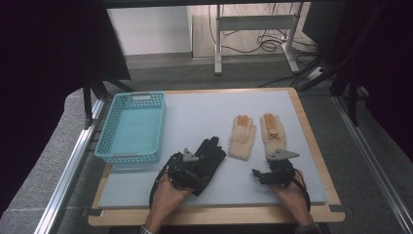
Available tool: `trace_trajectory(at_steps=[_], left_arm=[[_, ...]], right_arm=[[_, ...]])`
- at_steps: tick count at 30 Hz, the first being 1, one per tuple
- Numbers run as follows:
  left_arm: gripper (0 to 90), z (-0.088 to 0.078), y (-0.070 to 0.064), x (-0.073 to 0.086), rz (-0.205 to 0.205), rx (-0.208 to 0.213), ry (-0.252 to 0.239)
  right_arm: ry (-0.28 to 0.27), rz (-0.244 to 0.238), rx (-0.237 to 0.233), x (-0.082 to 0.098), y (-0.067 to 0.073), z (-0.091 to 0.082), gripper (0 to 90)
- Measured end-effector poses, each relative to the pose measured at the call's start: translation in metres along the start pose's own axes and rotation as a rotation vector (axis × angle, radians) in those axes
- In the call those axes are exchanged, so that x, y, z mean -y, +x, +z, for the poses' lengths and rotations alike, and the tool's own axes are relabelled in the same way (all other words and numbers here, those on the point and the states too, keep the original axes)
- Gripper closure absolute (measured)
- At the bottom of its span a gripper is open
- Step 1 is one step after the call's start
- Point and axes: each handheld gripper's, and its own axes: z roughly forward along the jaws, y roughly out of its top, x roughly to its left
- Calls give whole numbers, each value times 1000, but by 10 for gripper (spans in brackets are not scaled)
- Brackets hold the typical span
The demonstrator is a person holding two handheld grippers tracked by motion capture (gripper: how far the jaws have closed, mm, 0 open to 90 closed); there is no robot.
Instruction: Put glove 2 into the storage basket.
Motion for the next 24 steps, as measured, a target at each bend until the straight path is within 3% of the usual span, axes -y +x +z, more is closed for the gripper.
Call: trace_trajectory(at_steps=[5,8,12,15,17,21,24], left_arm=[[0,13,-2,-5,-8,-32,30],[0,18,4,-6,-9,-49,43],[0,20,14,-6,-43,-17,46],[0,21,7,-6,-18,8,63],[0,22,-1,-7,19,-13,74],[0,25,-8,-6,53,-57,92],[0,26,-4,-5,49,-47,95]], right_arm=[[0,0,0,0,0,0,219],[0,0,-1,0,0,0,219],[0,0,-1,0,0,0,219],[0,0,-1,0,0,0,218],[0,0,-1,0,0,0,219],[0,0,0,0,0,0,218],[0,0,0,0,0,0,218]])
